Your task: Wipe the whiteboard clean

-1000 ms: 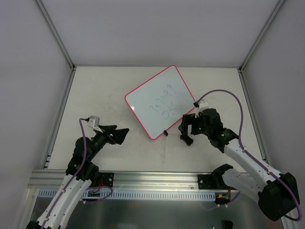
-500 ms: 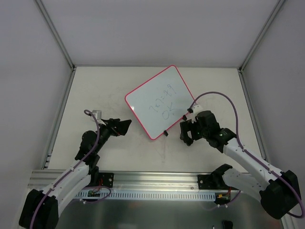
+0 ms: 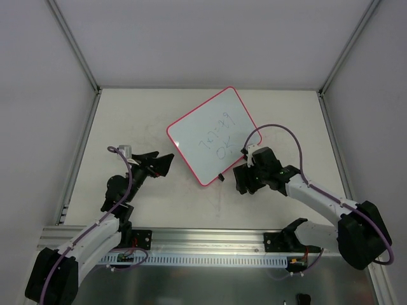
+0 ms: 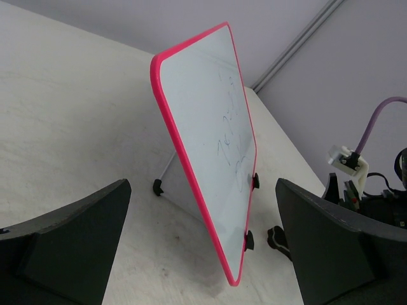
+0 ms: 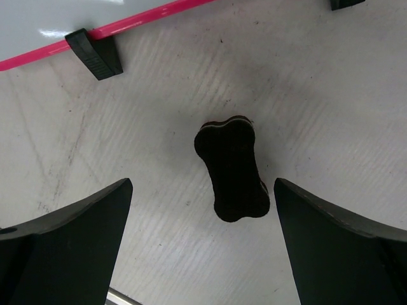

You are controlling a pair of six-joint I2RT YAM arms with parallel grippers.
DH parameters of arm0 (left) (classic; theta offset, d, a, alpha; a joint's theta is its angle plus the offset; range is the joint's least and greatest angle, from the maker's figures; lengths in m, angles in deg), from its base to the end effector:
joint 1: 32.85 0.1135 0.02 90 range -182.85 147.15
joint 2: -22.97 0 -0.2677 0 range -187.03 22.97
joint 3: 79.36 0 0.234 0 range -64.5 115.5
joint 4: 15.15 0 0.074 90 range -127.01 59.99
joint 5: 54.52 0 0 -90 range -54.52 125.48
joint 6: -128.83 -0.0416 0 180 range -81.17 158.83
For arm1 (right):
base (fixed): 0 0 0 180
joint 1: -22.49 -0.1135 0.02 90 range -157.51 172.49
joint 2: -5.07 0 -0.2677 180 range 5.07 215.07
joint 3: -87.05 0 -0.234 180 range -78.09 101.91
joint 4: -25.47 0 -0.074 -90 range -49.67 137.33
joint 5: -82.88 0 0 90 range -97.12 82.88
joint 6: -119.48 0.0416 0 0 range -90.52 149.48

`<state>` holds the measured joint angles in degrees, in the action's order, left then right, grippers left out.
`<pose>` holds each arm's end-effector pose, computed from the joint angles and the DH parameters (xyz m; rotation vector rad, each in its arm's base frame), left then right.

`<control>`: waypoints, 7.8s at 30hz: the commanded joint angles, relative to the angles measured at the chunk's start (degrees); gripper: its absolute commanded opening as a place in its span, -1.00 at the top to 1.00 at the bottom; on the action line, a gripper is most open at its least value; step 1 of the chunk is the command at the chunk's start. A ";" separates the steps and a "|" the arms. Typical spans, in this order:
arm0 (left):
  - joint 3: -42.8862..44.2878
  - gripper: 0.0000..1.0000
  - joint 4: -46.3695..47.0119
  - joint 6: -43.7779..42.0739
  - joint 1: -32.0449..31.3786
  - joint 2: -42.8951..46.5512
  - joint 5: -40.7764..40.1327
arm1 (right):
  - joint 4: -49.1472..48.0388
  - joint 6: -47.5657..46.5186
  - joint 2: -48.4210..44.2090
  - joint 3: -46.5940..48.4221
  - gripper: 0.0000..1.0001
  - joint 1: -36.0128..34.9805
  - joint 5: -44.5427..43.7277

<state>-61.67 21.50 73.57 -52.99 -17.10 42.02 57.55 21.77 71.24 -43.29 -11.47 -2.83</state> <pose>0.1329 -0.0538 0.2252 -0.0744 1.3756 -0.8840 0.1746 0.1213 0.2053 -0.8992 2.2659 0.2981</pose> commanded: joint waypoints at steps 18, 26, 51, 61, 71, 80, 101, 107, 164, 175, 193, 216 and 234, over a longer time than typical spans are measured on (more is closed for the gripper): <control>0.51 -0.98 0.44 -4.33 0.45 4.13 -2.68 | -2.53 9.10 6.87 1.76 -0.77 -1.20 -2.89; 0.16 -0.98 0.00 -4.68 0.45 5.18 -2.85 | -2.27 11.13 7.74 0.35 -0.51 -1.73 -3.94; 0.60 -0.98 0.26 -5.03 0.45 2.81 -2.33 | 0.81 16.23 11.79 1.76 0.76 -3.31 -12.47; -0.02 -0.98 10.62 -4.07 0.54 -3.95 1.81 | 3.26 11.67 5.99 8.86 0.99 -3.31 -9.05; 4.64 -0.98 17.92 -2.40 0.45 -19.13 6.10 | -0.15 6.30 4.67 18.54 1.00 -3.31 -6.41; 8.24 -0.89 37.06 5.42 0.45 -37.34 12.87 | -11.49 3.40 1.95 17.84 1.00 -3.31 -5.18; 13.87 -0.36 44.82 13.86 0.37 -45.00 19.82 | -23.36 1.20 8.00 17.40 1.00 -3.31 0.01; 14.04 0.06 44.82 14.39 0.37 -45.00 19.38 | -26.35 1.55 6.78 15.73 1.00 -3.31 0.28; 16.16 1.00 44.82 11.93 0.28 -51.33 20.70 | -36.72 -6.97 19.78 17.13 1.00 -10.87 4.59; 15.01 1.00 44.82 10.26 0.28 -50.81 20.96 | -37.43 -8.73 25.58 22.05 1.00 -13.24 0.28; 14.13 1.00 44.82 8.94 0.28 -50.19 21.32 | -37.16 -7.60 30.68 23.73 0.99 -6.14 -6.33; 13.96 1.00 44.82 8.41 0.28 -50.54 21.49 | -33.56 -0.65 32.97 24.52 0.99 12.95 -7.20; 14.22 1.00 44.82 8.68 0.36 -51.24 21.93 | -30.48 -4.17 28.31 23.38 1.00 -0.23 0.44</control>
<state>-46.59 46.00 86.20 -52.73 -67.55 63.75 24.39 17.80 101.16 -18.50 -6.24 -7.68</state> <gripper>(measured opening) 0.073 0.339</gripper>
